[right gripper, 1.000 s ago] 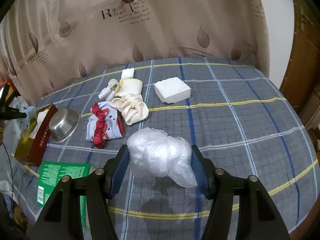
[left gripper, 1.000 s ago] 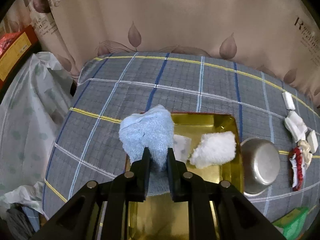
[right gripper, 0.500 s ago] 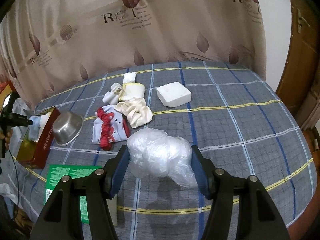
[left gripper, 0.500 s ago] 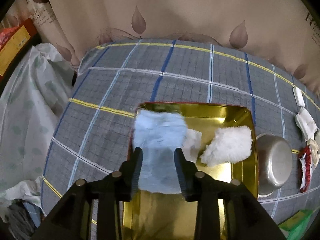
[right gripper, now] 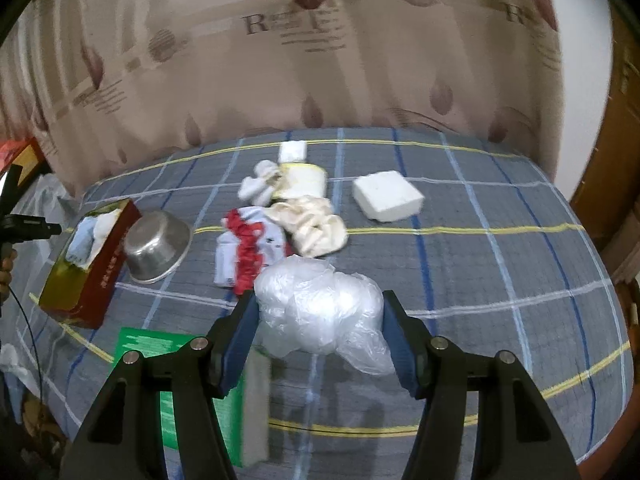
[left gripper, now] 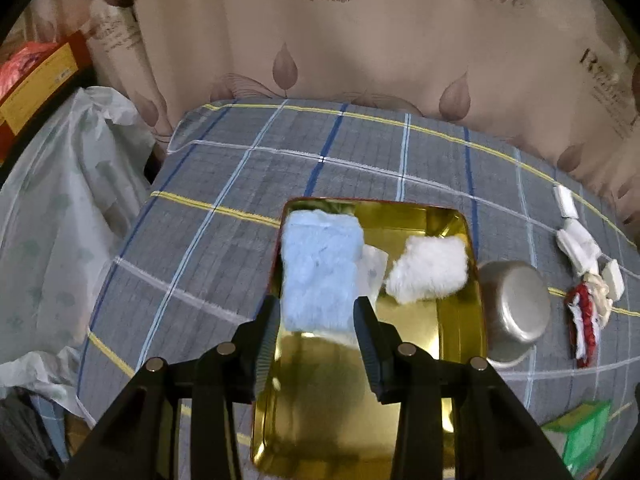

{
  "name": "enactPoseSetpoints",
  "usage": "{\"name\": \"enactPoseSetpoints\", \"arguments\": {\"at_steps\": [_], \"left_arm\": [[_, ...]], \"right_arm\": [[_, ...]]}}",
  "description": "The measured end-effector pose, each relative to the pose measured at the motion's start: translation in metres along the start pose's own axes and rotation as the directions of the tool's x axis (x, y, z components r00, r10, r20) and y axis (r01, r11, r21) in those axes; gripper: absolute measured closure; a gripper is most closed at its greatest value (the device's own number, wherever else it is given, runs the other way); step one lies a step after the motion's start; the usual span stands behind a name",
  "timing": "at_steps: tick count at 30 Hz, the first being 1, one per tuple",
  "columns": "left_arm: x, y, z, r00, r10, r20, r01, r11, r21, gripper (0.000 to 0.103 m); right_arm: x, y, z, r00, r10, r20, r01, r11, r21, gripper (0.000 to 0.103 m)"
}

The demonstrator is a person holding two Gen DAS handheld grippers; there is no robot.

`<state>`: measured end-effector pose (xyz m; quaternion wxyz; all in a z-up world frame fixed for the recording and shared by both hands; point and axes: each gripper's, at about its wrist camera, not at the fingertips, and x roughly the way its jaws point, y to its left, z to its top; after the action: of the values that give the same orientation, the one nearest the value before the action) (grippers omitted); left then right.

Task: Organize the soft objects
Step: 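Carry the blue towel into the gold tray, open left gripper, then carry the clear plastic bag into the gold tray, open right gripper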

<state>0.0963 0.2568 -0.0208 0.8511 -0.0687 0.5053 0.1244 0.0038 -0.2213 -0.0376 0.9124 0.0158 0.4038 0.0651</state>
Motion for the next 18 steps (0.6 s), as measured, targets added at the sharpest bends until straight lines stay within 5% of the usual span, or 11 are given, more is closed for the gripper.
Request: {"name": "enactPoseSetpoints", "arguments": {"at_steps": [11,18], "left_arm": [[-0.028,0.005,-0.052,0.997,0.034,0.072,-0.033,0.999,-0.014,0.064],[-0.028,0.028,-0.074,0.994,0.080,0.075,-0.073,0.994,-0.086,0.064]], "right_arm": [[0.013,0.085,0.013,0.987,0.151,-0.061,-0.159,0.974,-0.161,0.045],[0.024,0.164,0.018,0.952,0.277,-0.130,-0.303,0.914,-0.271,0.045]]}}
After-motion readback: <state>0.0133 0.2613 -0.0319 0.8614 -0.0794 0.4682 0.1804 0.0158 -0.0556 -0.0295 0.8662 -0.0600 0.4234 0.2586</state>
